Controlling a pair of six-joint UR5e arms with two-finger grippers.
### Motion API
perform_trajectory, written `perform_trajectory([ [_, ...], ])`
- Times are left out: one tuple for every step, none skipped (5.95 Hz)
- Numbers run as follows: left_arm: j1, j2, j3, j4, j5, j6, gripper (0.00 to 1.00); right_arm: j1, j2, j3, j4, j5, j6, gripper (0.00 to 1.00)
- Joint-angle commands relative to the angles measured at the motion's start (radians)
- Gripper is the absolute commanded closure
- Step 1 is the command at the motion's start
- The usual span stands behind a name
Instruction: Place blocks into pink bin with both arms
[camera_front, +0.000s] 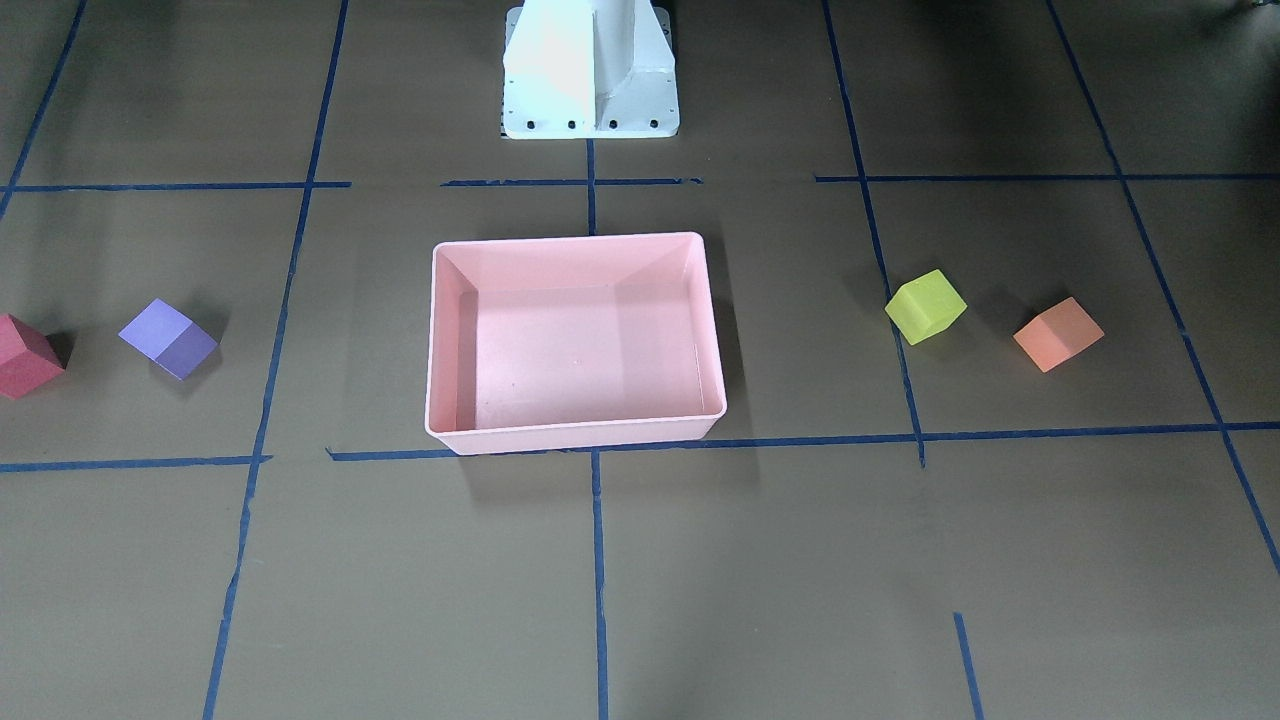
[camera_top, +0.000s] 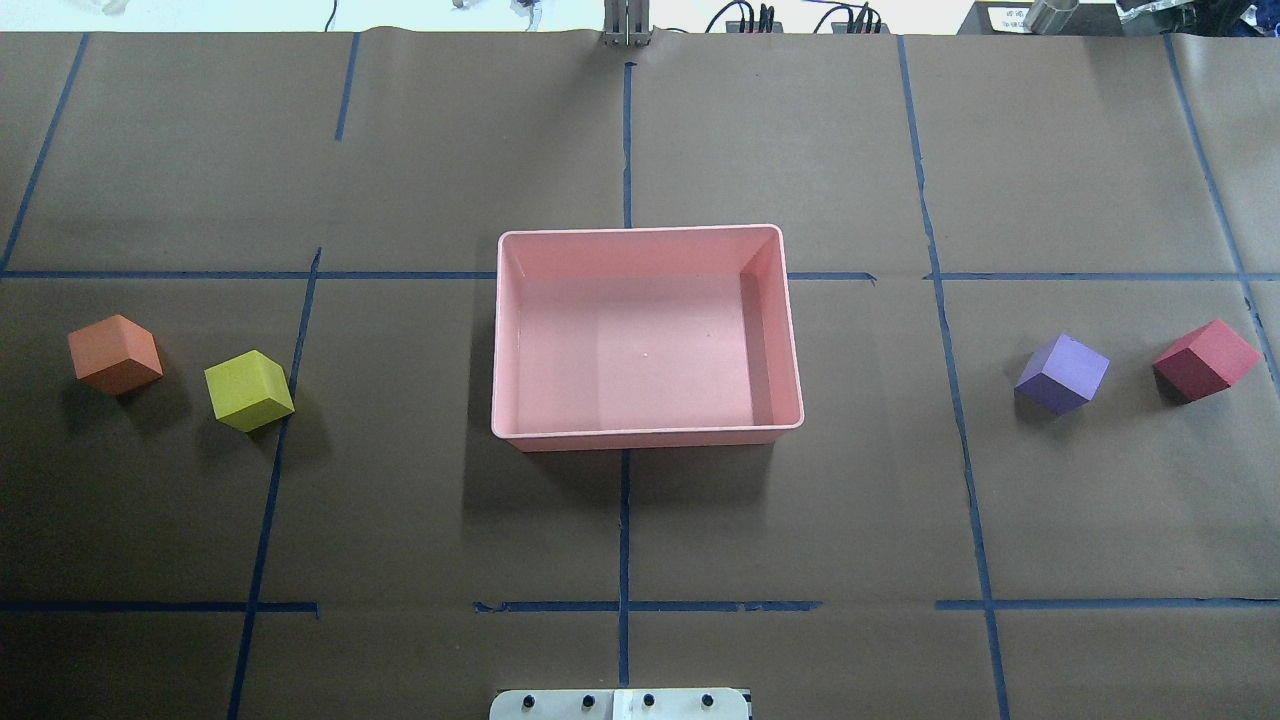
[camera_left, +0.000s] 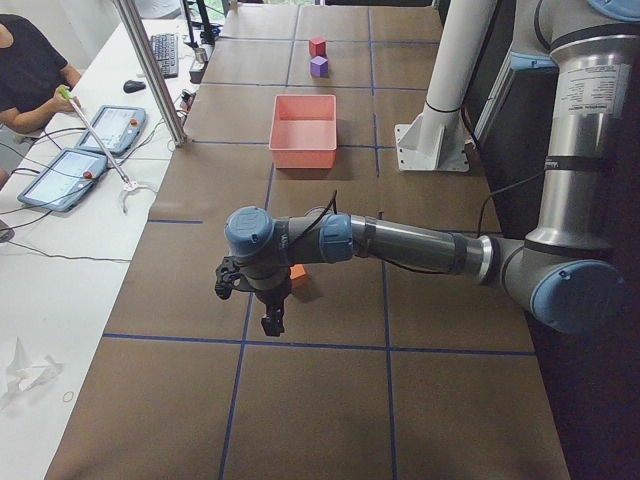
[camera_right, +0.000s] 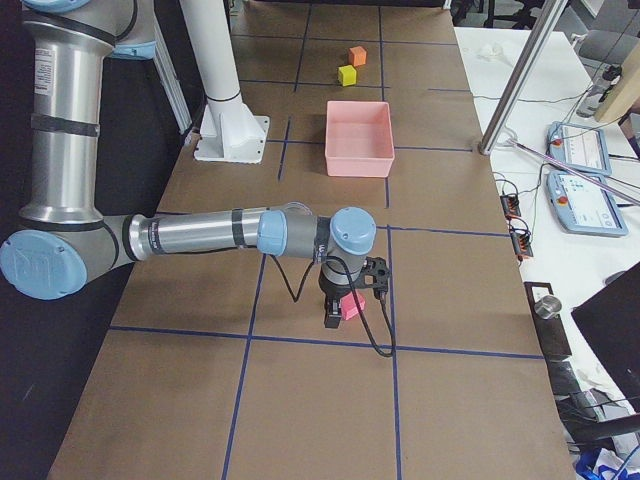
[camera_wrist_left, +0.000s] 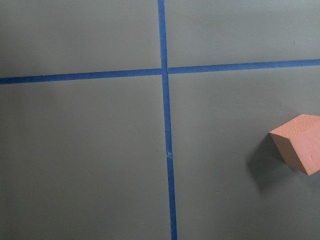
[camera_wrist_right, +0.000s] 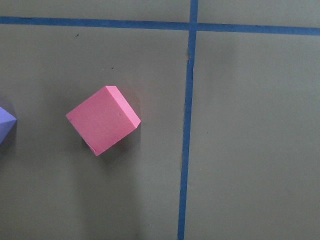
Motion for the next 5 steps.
perform_trajectory([
  [0.034,0.011,-0.015,-0.025,0.0,-0.001,0.0,-0.003,0.0,-0.011,0.017,0.0,0.006,0.0],
  [0.037,0.017,-0.003,-0.032,0.021,0.009,0.0,-0.003,0.0,-0.011,0.017,0.0,0.003,0.0],
  [0.037,0.016,-0.02,-0.042,0.043,0.007,0.0,-0.003,0.002,-0.009,0.019,0.0,0.005,0.0],
  [0.037,0.019,-0.018,-0.047,0.029,0.0,0.0,-0.003,0.002,-0.011,0.017,0.001,0.006,0.0],
  [0.037,0.017,-0.015,-0.047,0.026,0.001,0.0,-0.003,0.002,-0.009,0.017,0.003,0.008,0.0],
])
